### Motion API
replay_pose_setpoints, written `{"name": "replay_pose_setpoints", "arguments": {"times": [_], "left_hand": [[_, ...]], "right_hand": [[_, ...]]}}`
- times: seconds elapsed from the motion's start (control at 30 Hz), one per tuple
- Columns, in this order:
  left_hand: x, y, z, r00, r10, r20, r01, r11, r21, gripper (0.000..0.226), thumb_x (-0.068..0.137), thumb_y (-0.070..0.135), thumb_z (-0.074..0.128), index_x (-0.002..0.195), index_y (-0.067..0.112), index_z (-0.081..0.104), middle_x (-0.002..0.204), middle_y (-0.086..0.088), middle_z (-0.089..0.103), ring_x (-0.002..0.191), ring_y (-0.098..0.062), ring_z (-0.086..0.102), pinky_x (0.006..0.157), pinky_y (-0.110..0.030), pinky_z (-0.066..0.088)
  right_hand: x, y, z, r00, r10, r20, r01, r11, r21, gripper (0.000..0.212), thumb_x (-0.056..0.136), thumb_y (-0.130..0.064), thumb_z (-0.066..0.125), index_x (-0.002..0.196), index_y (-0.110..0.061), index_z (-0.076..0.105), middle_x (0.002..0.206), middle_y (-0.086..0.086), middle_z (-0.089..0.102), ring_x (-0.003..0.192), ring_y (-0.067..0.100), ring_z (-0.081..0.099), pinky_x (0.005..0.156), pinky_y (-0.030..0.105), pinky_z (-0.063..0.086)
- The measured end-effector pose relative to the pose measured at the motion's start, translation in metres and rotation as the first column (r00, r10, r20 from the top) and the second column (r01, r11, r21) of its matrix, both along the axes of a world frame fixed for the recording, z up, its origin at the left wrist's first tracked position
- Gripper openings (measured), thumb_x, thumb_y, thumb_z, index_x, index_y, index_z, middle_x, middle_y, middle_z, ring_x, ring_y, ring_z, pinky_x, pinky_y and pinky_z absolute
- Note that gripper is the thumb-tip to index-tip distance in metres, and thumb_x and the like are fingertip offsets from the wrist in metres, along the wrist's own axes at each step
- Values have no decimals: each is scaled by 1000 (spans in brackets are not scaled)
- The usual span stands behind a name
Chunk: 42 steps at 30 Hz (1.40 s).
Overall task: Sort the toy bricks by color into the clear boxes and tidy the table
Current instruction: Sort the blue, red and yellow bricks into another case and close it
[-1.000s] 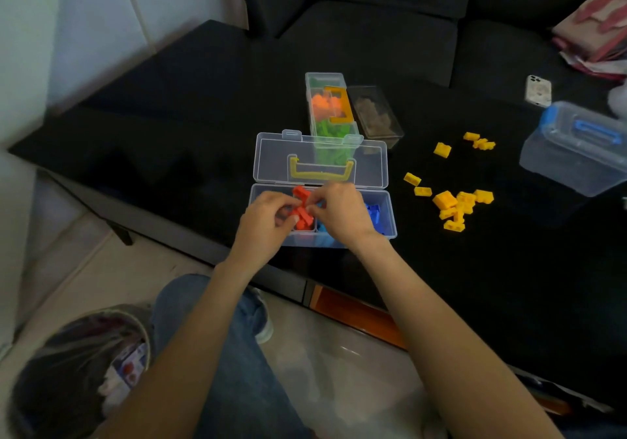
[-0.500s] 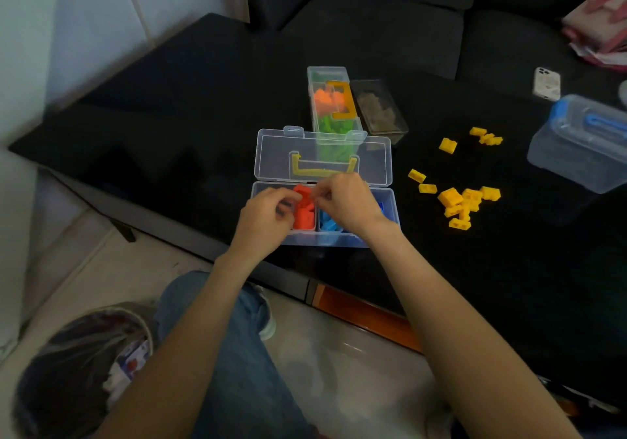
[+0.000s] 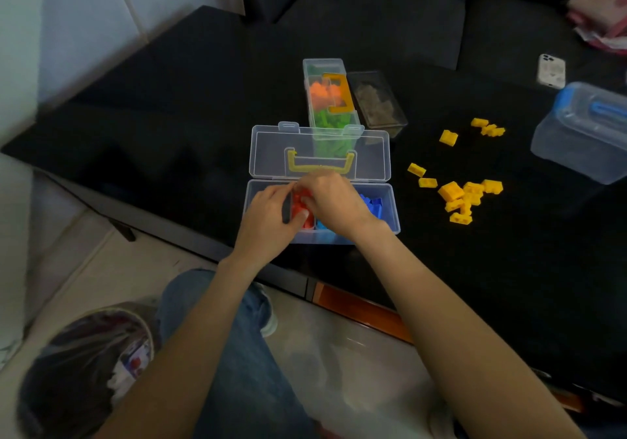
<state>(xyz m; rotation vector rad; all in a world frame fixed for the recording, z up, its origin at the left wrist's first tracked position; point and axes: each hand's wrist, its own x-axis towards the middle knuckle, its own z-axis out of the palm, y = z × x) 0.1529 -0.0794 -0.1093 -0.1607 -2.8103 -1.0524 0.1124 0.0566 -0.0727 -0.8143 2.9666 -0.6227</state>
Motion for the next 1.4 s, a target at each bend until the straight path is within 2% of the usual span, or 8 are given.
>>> {"name": "replay_pose_setpoints", "arguments": {"times": [0.3,0.47,0.6,0.73,0.9,1.1,1.3,1.4], "left_hand": [[3,2,8,1000,12,-1,-12,999,-47,47,87,29,64,130,17,52,125,-6,57,115,-23,50,92,-30,38],[3,33,46,991,-8,-134,-4,996,-85,34,90,25,60,123,16,56,122,-2,57,114,-18,49,90,-25,37],[-9,121,60,953,-221,-209,241,967,78,38,89,22,61,125,15,55,123,-3,56,114,-15,51,94,-21,36],[-28,231,23,942,-329,57,334,933,-130,91,76,56,66,148,25,19,154,-13,18,142,-34,13,115,-50,16],[-71,282,-19,957,-174,230,249,901,-354,122,59,80,61,147,34,-12,154,-15,-23,137,-47,-22,107,-64,-7],[-113,304,-47,970,-181,160,228,907,-355,109,65,81,52,149,32,4,158,-11,-8,143,-36,-14,114,-50,-4],[-140,308,-56,970,-243,0,236,943,-235,77,80,57,60,144,25,31,153,-2,25,141,-17,20,113,-31,5],[-147,308,-55,969,-245,-36,234,955,-184,72,80,52,64,141,25,37,151,0,27,139,-17,22,114,-35,14]], "right_hand": [[12,30,4,1000,19,11,-15,950,-312,23,89,-3,56,107,-8,68,107,7,69,100,20,63,91,28,48],[32,104,18,982,-165,-94,132,949,-286,26,92,-15,55,116,-17,64,120,-2,62,117,9,51,99,20,38],[37,191,-1,887,-449,-110,411,875,-255,30,93,-20,55,122,-18,61,130,0,55,126,13,44,103,24,32],[21,270,-33,757,-649,78,650,735,-190,41,95,-25,51,135,-18,48,144,7,44,136,23,36,108,34,30],[-37,327,-46,767,-618,173,641,750,-161,54,96,-35,48,146,-23,31,155,6,25,144,24,19,114,41,22],[-147,367,-51,836,-538,109,542,840,-3,53,99,-44,37,148,-31,23,159,1,12,146,29,4,117,50,10],[-217,362,-54,828,-430,361,469,883,-25,50,99,-49,27,147,-34,27,158,-5,16,147,24,2,114,55,-4],[-218,343,-57,874,-297,386,332,943,-26,46,99,-51,27,142,-39,35,156,-9,24,147,20,5,111,58,-10]]}}
